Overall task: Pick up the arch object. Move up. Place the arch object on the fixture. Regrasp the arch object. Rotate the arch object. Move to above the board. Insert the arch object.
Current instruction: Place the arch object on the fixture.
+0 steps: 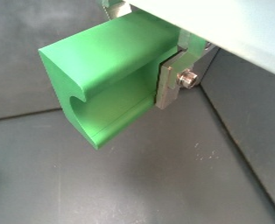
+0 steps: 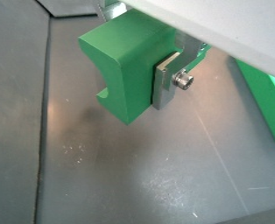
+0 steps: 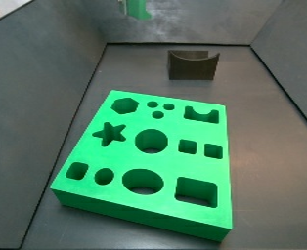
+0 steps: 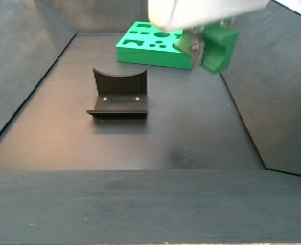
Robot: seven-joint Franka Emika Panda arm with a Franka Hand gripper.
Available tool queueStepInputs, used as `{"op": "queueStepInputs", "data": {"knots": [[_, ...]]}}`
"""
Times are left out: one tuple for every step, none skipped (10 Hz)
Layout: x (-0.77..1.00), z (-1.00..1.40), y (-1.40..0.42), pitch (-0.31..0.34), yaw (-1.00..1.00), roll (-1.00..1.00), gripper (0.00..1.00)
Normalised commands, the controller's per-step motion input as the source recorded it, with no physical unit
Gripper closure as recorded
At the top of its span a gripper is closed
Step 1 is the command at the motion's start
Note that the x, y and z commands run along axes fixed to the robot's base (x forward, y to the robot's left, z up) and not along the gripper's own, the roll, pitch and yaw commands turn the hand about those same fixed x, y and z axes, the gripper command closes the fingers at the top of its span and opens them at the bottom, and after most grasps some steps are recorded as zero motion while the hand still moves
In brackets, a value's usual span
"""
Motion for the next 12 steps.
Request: {"op": "queueStepInputs", "data": {"knots": [[-0.01, 0.47, 0.00, 0.081, 0.02, 0.10, 1.00], [0.00, 0.37, 0.00, 0.086, 0.03, 0.09, 1.00], [0.00, 0.18, 0.00, 0.092, 0.03, 0.08, 1.00], [1.00, 0.28, -0.15, -0.120, -1.00, 0.01, 1.00], [1.00, 0.26, -0.14, -0.115, -1.00, 0.01, 1.00], [1.00, 0.24, -0.13, -0.108, -1.00, 0.00, 1.00], [1.00, 0.21, -0.11, -0.092, -1.00, -0.01, 1.00], [1.00, 0.19, -0.10, -0.078, -1.00, -0.02, 1.00], [1.00, 0.15, -0.08, -0.055, -1.00, -0.04, 1.00], [1.00, 0.14, -0.07, -0.043, -1.00, -0.05, 1.00], [1.00, 0.12, -0.06, -0.005, -0.70, -0.07, 1.00], [1.00, 0.10, -0.04, 0.027, -0.44, -0.07, 1.00]]}}
